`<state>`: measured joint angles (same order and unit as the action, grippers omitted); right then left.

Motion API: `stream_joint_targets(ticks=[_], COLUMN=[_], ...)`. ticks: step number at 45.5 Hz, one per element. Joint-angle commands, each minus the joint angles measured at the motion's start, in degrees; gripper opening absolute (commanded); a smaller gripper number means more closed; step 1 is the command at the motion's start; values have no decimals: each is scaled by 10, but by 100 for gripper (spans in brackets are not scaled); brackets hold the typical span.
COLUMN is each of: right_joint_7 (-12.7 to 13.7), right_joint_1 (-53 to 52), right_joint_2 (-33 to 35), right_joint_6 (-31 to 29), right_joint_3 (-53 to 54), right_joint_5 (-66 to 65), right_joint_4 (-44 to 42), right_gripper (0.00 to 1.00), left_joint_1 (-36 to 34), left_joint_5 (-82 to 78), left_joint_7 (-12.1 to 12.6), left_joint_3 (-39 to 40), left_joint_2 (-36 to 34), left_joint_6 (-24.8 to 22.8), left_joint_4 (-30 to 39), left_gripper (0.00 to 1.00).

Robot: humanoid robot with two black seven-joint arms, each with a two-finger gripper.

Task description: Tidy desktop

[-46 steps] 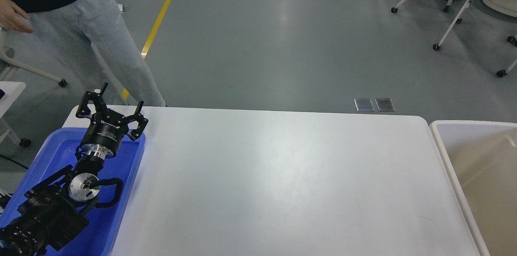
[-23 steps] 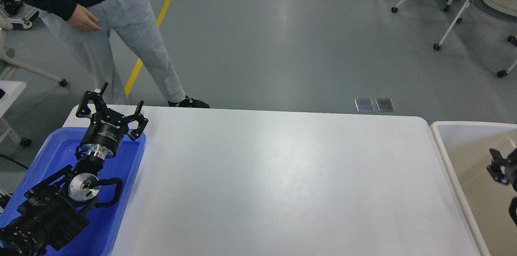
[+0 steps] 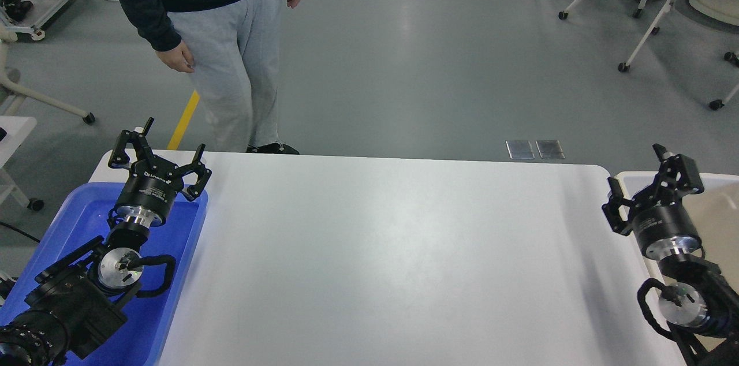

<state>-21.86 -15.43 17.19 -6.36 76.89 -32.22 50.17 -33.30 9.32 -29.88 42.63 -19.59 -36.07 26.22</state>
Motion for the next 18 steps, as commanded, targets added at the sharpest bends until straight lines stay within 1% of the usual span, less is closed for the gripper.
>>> stream_joint_targets(ticks=[1, 7, 18], right_joint_7=[-1, -1, -1], right_joint_1=[-4, -19, -26], right_joint_2=[-61, -66, -79], right_joint_6=[13, 41, 43], right_joint_3=[36, 45, 45], right_joint_5=[-16, -16, -8], right_joint_4=[17, 16, 18], right_gripper=[100, 100, 100], left_joint_1=[0, 0, 0], left_joint_5=[0, 0, 0], left_joint_7=[0, 0, 0], left_joint_3=[0, 0, 0], left_joint_2=[0, 0, 0], left_joint_6=[0, -1, -1], left_joint_4=[0, 0, 0], left_gripper=[100, 100, 100])
